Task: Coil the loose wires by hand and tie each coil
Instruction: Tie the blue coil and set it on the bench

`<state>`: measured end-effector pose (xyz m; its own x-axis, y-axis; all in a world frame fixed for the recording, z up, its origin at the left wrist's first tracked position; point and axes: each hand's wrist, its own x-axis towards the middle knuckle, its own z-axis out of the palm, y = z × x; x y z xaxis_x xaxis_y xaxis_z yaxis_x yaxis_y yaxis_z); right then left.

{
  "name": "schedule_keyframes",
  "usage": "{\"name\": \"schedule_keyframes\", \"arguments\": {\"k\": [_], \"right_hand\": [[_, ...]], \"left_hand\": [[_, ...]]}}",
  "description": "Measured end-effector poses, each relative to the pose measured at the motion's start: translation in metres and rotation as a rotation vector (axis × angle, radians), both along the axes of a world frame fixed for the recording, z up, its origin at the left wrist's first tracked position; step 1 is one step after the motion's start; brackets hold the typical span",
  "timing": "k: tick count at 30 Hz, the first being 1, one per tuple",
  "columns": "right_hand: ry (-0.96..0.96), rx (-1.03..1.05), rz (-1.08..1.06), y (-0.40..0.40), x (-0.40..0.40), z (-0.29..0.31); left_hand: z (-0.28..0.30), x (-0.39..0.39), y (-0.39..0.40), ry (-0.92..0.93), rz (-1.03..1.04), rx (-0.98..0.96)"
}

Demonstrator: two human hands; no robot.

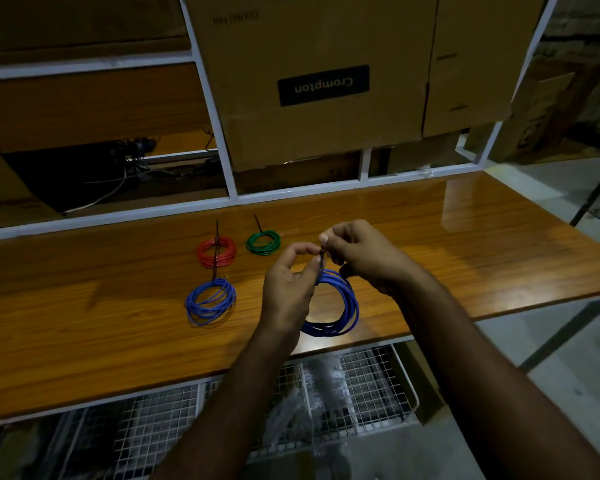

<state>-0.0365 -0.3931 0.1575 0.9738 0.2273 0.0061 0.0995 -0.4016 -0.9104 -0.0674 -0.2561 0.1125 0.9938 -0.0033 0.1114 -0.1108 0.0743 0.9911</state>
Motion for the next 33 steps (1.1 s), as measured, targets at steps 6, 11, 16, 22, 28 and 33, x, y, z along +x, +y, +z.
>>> {"name": "schedule_keyframes", "arguments": {"k": [6,11,16,22,28,33], "right_hand": [[0.081,0.120,0.003,-0.002,0.000,-0.002],[0.124,0.216,-0.080,0.002,0.003,-0.002],[0.216,0.326,-0.150,0.012,0.007,-0.004],[0.122,0.345,-0.192,0.020,0.004,0.001],[-0.008,0.212,-0.166,0.032,0.003,0.006],[0.039,0.205,-0.119,0.041,0.005,0.013]], "left_hand": [[-0.001,0.004,0.001,0.008,0.055,0.001],[-0.003,0.007,0.002,0.032,0.023,0.003],[-0.005,0.010,0.003,0.098,-0.027,-0.081],[-0.012,0.017,0.014,0.114,0.120,-0.158],[-0.017,0.027,0.027,0.040,0.230,-0.122],[-0.016,0.033,0.040,0.096,0.324,-0.130]]}}
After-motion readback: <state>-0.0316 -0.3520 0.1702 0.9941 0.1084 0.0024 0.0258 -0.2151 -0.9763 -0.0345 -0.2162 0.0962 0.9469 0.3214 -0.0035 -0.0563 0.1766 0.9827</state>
